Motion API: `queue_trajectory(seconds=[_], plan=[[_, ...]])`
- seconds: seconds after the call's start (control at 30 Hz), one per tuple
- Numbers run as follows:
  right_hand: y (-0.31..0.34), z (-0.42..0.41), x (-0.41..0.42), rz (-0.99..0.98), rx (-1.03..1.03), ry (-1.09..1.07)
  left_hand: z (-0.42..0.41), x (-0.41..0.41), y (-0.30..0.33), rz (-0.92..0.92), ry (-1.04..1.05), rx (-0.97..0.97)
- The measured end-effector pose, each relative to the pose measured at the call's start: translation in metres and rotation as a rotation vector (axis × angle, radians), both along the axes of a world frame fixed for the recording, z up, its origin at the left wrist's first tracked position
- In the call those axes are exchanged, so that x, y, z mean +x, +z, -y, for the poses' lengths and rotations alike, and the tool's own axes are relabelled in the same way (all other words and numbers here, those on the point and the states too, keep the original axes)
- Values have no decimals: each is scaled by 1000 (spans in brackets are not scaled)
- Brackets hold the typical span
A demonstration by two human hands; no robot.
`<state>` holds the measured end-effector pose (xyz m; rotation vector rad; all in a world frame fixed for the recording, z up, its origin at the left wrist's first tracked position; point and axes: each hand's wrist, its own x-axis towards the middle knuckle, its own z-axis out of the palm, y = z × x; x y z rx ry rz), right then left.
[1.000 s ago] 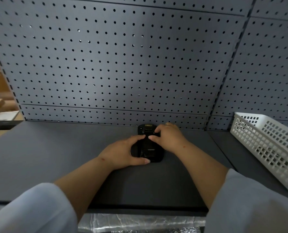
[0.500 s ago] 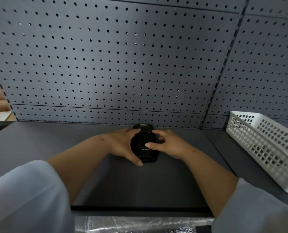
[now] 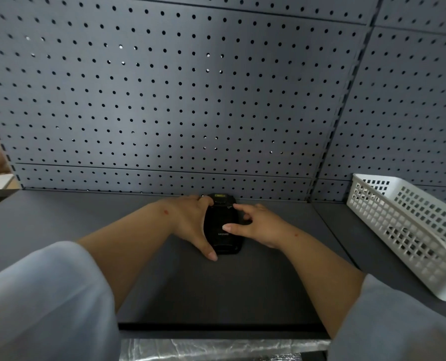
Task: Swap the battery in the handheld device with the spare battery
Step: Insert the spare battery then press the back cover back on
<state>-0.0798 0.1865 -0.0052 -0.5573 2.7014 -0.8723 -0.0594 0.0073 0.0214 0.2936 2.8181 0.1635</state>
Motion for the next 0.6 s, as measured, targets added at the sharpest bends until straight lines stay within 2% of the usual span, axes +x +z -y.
queue_trajectory(seconds=[0.33,0.6], plan=[[-1,0,0,19,-7,-9,-5,-5,4,54,21,-32],[-1,0,0,18,-11,-14,1,1,-4,34,34,129]])
